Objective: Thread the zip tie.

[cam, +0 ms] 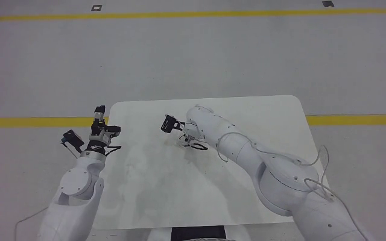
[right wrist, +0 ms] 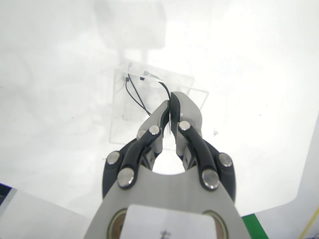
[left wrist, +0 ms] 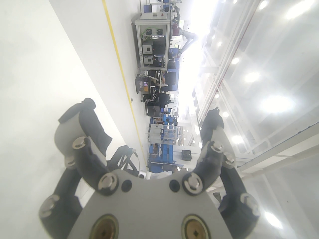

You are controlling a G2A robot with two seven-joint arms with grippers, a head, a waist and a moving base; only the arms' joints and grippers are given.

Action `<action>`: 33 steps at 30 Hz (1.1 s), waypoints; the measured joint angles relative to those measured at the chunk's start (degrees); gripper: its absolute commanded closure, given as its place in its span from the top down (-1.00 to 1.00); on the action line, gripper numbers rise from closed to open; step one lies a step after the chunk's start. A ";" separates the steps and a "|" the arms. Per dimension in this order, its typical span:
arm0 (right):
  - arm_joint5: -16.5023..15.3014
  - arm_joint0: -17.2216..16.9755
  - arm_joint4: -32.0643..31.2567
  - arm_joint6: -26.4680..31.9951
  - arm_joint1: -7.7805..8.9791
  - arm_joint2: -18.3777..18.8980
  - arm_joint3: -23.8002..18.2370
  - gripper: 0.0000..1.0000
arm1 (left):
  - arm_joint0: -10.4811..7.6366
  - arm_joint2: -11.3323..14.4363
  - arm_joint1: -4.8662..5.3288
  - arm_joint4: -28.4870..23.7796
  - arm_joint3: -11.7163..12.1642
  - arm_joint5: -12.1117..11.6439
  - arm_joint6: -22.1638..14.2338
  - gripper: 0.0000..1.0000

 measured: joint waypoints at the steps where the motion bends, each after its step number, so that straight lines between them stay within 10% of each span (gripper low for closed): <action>1: 0.00 0.10 0.40 0.05 0.29 0.02 -0.41 -1.00 | 0.00 0.00 0.00 0.00 0.00 0.00 0.00 1.00; 24: 0.00 -0.44 5.43 1.11 10.28 -0.05 -15.30 -1.00 | 0.00 0.00 0.00 0.00 0.00 0.00 0.00 1.00; 33: 0.00 -1.58 5.96 0.32 11.84 -0.05 -17.72 -1.00 | 0.00 0.00 0.00 0.00 0.00 0.00 0.00 1.00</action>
